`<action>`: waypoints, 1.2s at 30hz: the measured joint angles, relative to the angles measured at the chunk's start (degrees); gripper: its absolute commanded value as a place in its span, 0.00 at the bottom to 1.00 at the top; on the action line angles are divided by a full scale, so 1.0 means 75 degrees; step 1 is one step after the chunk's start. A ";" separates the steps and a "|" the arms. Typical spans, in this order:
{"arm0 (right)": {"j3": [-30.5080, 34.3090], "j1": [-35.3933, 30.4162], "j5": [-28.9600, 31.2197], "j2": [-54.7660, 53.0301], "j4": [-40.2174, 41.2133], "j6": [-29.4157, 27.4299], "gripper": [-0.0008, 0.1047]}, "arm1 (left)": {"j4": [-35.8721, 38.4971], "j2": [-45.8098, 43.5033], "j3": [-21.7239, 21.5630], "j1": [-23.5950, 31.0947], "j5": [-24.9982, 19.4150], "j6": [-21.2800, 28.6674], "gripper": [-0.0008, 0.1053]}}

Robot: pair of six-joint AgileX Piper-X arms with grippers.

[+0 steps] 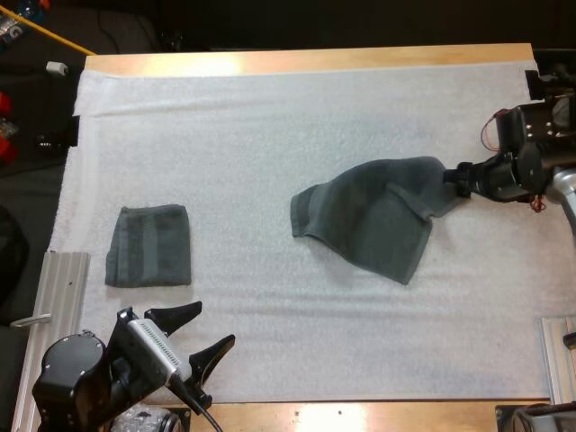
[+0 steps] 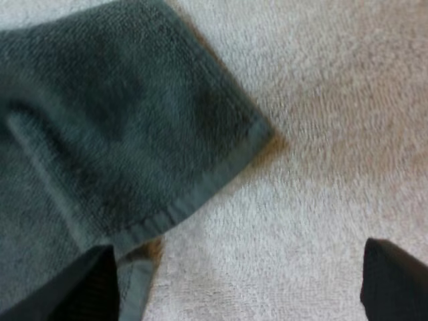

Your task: Pick towel from pile, fold and stack

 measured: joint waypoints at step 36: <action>0.0014 -0.0295 -0.0414 0.2409 -0.1846 0.0375 0.49 | 0.0173 0.0000 0.0000 0.0000 0.0000 -0.0007 0.59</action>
